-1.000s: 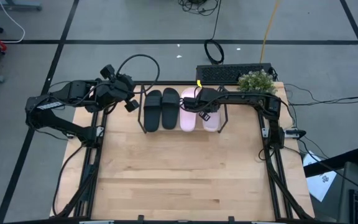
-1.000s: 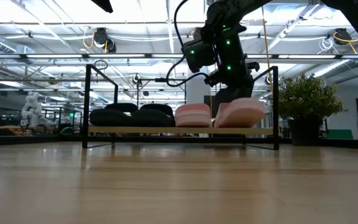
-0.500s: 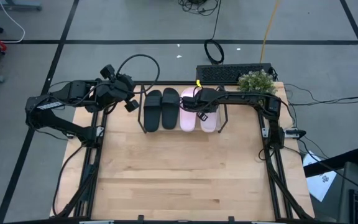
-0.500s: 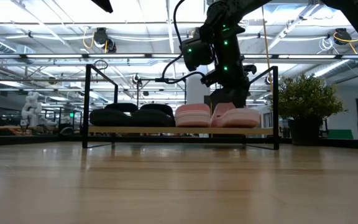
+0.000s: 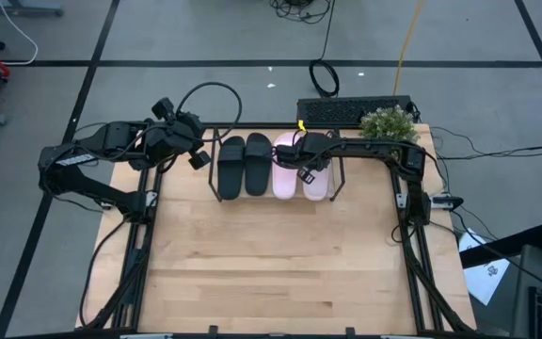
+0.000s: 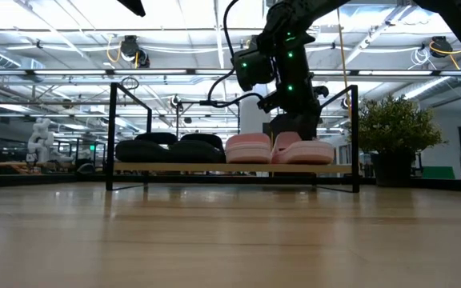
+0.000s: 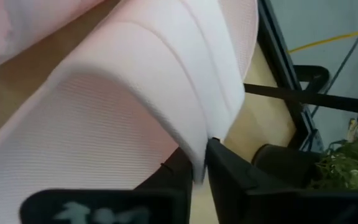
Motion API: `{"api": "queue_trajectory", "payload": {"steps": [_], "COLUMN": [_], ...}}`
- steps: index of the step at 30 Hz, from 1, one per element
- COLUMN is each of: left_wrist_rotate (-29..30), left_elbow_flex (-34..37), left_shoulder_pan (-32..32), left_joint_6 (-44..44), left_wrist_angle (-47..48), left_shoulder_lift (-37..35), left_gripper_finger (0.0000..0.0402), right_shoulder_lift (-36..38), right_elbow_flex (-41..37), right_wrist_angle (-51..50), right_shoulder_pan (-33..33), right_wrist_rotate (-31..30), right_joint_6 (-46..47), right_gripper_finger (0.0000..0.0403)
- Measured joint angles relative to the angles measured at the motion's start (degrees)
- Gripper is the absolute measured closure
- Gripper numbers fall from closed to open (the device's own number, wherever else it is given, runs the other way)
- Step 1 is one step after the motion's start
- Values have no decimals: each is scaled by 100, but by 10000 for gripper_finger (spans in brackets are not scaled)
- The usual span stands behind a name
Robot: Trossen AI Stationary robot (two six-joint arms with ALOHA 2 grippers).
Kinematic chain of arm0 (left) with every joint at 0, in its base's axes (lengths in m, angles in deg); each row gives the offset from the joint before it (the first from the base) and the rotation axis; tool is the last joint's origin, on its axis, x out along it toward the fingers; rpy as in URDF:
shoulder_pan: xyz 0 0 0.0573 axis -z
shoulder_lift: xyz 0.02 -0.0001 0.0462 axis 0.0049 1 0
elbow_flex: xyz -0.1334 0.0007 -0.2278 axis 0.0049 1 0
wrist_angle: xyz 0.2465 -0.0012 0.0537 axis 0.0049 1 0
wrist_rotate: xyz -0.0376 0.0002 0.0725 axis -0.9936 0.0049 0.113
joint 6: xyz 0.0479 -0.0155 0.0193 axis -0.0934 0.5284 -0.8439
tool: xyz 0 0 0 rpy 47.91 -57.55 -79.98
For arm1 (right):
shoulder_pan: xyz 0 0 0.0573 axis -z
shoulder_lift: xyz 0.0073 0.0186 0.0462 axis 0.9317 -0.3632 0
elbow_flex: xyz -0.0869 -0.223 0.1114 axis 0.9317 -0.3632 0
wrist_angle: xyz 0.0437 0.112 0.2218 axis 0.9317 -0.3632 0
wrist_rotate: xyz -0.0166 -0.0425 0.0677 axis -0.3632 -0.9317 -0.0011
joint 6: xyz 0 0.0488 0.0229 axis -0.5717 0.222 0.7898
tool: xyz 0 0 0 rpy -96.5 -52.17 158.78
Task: Pick and place slides into the shelf
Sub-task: Put the pink slipper on the shelf
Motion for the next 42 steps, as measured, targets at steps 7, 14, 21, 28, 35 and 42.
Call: {"api": "queue_trajectory", "payload": {"steps": [7, 14, 21, 28, 35, 42], "left_wrist_rotate": [0, -3, -3, -3, -3, 0], "left_elbow_flex": [0, 0, 0, 0, 0, 0], "left_shoulder_pan": [0, 0, -2, -1, -2, -1], "left_joint_6": [0, 1, 0, 2, 2, 26], "left_wrist_angle": [0, 0, 0, 0, 0, 0], "left_shoulder_lift": [-2, 0, 0, 0, 0, -1], "left_gripper_finger": [243, 243, 243, 243, 243, 243], "right_shoulder_lift": [0, 0, 0, 0, 11, 338], "right_elbow_flex": [0, 0, 0, 2, 7, 7], "right_wrist_angle": [38, 36, 14, 8, -23, 82], "right_shoulder_pan": [-2, -2, -2, -2, -9, -11], "right_wrist_rotate": [133, 156, 166, 173, 305, 476], "right_joint_6": [-7, 7, 9, -11, -274, -280], "right_gripper_finger": [332, 295, 258, 232, 224, 224]}}
